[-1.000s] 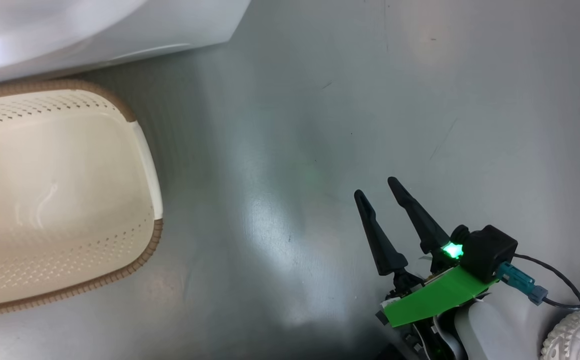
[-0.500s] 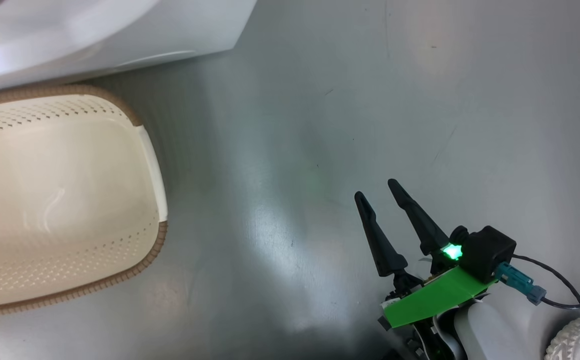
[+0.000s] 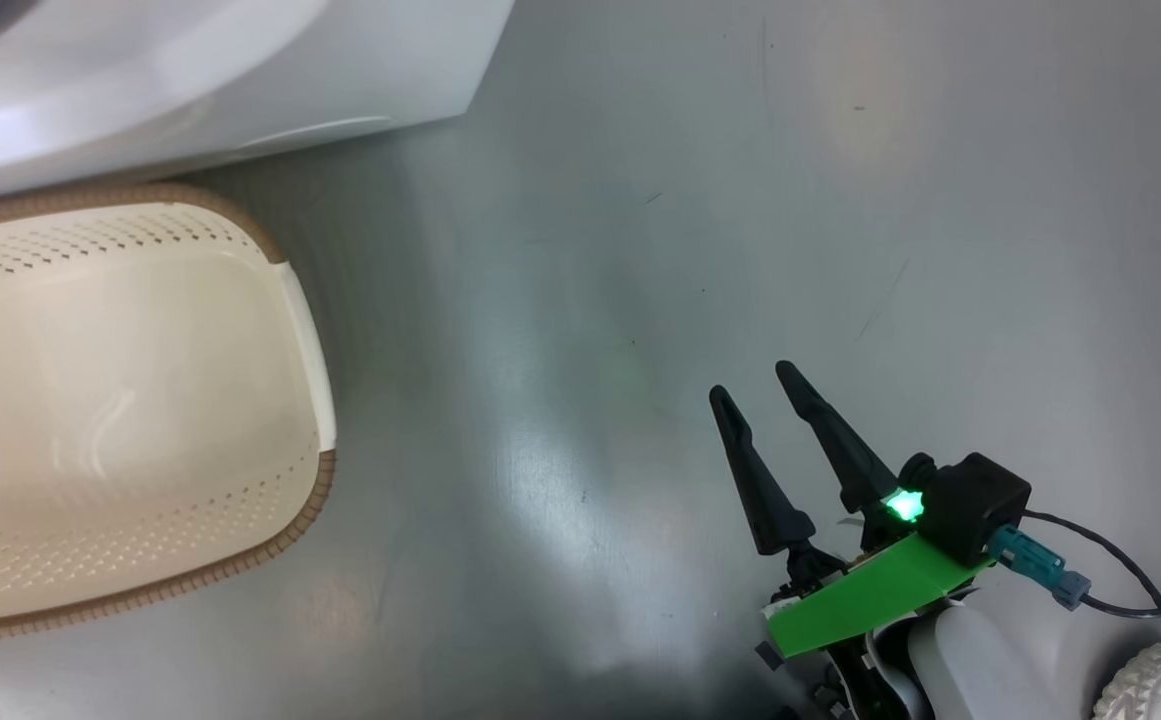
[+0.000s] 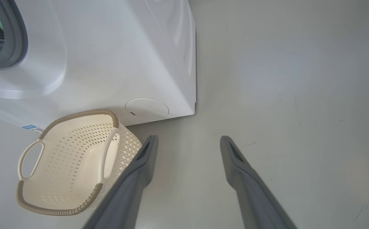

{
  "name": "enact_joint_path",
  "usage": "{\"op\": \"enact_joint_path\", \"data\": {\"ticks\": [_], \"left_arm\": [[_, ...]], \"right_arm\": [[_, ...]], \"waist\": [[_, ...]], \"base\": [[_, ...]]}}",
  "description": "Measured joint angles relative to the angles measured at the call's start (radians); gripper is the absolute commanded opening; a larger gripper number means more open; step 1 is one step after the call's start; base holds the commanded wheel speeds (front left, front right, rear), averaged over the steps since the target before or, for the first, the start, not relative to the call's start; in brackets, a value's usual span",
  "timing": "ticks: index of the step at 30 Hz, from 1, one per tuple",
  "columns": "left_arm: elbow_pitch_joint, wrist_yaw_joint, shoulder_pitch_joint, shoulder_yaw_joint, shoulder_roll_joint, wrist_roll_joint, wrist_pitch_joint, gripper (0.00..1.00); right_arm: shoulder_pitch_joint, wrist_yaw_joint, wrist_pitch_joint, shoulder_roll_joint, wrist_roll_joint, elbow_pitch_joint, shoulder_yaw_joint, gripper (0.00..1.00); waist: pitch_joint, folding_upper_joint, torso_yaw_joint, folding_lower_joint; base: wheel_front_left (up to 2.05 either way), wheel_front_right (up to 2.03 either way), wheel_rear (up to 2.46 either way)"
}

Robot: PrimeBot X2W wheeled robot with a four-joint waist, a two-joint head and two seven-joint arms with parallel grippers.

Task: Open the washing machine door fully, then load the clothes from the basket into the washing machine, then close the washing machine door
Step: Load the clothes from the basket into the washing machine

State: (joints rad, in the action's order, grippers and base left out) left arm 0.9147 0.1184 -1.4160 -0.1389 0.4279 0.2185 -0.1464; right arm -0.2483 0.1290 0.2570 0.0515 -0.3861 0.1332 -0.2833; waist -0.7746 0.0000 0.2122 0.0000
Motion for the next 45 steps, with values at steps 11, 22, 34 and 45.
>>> {"op": "enact_joint_path", "data": {"ticks": [11,22,34,45], "left_arm": [[0.042,0.002,-0.009,-0.022,-0.001,0.014,-0.029,1.0],[0.069,0.001,0.04,-0.019,-0.052,0.062,-0.087,1.0],[0.028,0.001,0.244,-0.01,-0.092,0.104,-0.109,1.0],[-0.255,-0.027,0.585,0.041,-0.129,0.12,-0.11,1.0]], "right_arm": [[0.0,0.0,0.0,0.0,0.0,0.007,0.0,1.0],[-0.001,0.0,0.0,0.0,0.004,0.021,0.038,1.0],[-0.002,0.0,0.0,0.0,0.011,0.065,0.058,1.0],[0.05,0.0,0.0,0.0,0.024,0.103,0.081,1.0]], "waist": [[0.018,0.0,0.003,0.0],[0.076,0.0,-0.015,0.0],[0.202,0.0,-0.048,0.0],[0.362,0.0,-0.079,0.0]], "base": [[0.0,0.0,0.0],[0.0,0.0,0.0],[0.0,0.0,0.0],[0.0,0.0,0.0]]}}
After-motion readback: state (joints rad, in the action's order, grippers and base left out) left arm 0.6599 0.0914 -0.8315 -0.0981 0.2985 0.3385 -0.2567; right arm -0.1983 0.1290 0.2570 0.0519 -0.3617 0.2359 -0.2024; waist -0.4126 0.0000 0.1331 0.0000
